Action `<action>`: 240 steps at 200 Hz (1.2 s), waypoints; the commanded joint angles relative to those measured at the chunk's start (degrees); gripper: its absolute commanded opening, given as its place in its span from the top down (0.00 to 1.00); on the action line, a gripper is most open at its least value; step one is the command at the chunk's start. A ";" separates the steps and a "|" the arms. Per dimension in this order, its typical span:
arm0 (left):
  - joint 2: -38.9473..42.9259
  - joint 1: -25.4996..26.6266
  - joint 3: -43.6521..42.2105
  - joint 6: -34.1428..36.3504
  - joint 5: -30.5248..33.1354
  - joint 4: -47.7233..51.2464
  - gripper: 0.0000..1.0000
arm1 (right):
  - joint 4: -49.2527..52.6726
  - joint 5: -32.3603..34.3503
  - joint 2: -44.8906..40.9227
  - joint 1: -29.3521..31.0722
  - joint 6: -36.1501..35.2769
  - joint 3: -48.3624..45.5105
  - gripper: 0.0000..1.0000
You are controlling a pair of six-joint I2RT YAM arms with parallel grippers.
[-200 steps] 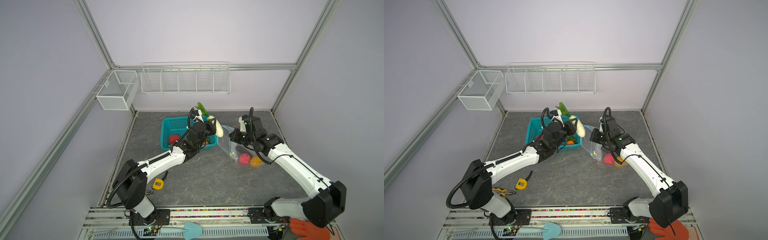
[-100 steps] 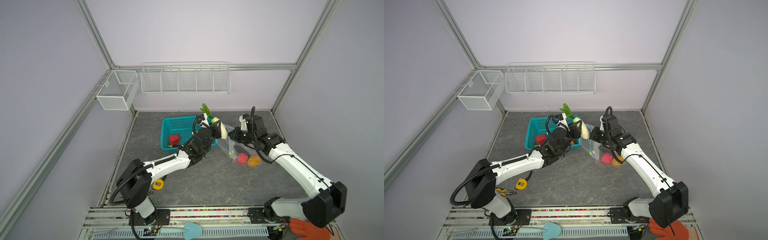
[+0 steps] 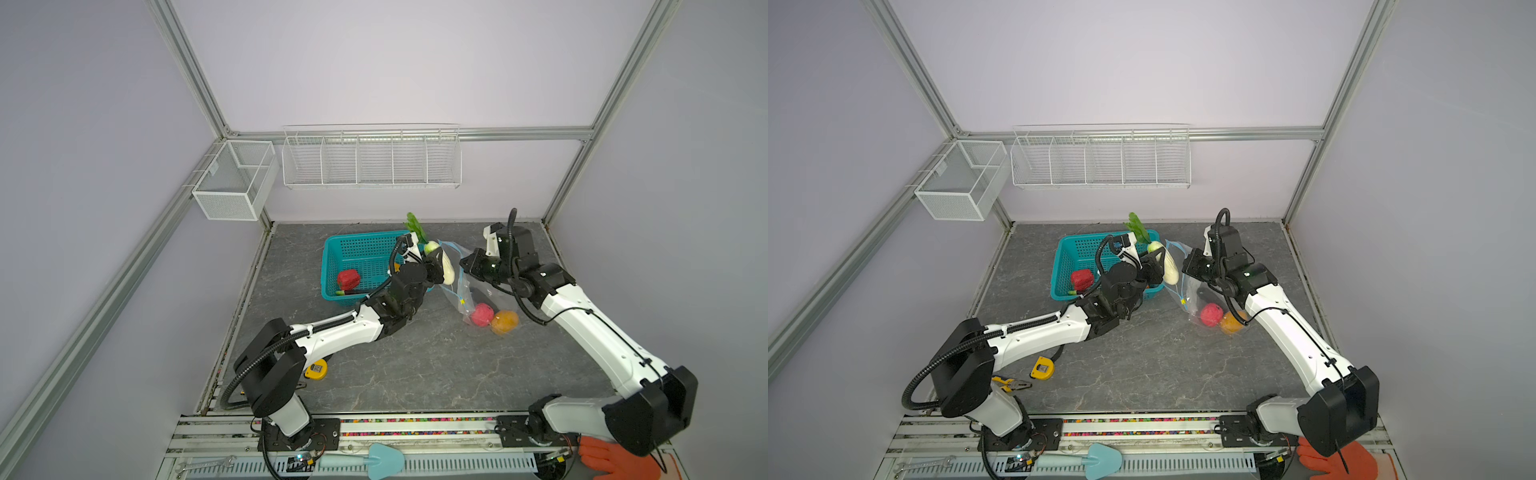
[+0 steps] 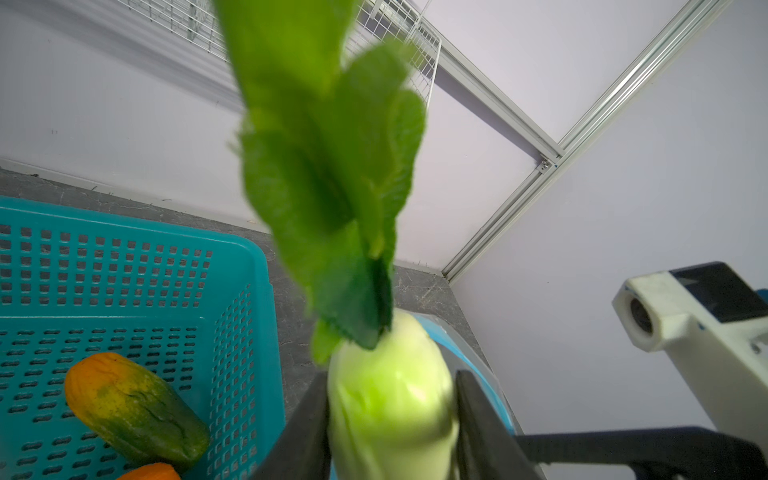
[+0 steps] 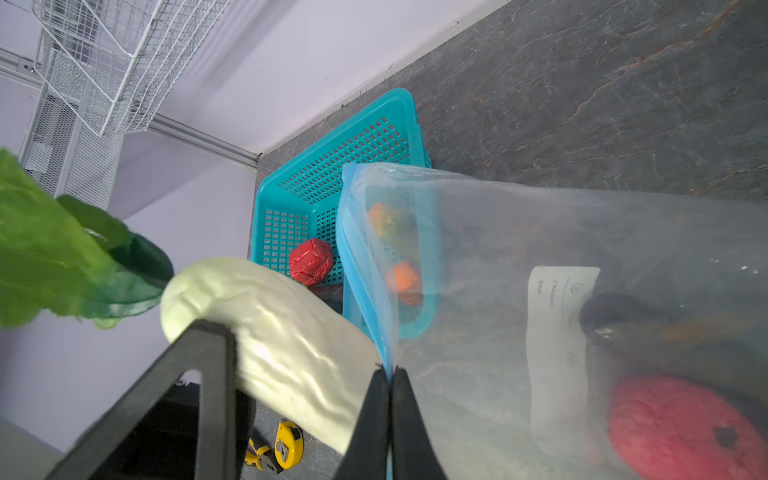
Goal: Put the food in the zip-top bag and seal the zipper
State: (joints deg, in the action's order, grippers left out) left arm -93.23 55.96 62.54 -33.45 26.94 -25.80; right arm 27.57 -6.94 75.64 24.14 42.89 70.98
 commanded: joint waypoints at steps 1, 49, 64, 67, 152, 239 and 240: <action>0.39 0.62 -1.26 0.50 1.84 -0.63 0.77 | -0.03 -0.53 -1.02 -0.33 0.59 1.66 0.93; 0.15 2.20 -1.55 2.97 1.95 -2.17 0.77 | -0.41 -0.93 -0.69 -0.52 0.68 1.88 0.93; -0.06 2.63 -1.46 3.42 1.89 -2.57 0.76 | -0.37 -0.71 -0.80 -0.54 0.64 1.86 0.93; -0.11 2.72 -1.39 3.47 1.93 -2.66 0.77 | -0.33 -0.63 -0.81 -0.55 0.69 1.88 0.93; -1.16 4.24 -0.49 3.89 1.51 -1.26 0.75 | -0.48 -0.62 -0.61 -0.64 0.71 2.47 0.93; -2.39 5.03 -1.90 4.42 0.48 -2.49 0.65 | -0.46 -0.42 -0.37 -0.77 0.47 2.23 0.93; -2.39 5.03 -1.90 4.48 0.48 -2.50 0.65 | -0.48 -0.48 -0.39 -0.76 0.45 2.23 0.93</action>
State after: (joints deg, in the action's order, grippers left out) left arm -94.32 60.66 61.47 -30.04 27.79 -27.14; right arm 27.55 -7.16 75.64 23.70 42.89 72.12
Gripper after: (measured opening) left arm 0.402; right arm 0.070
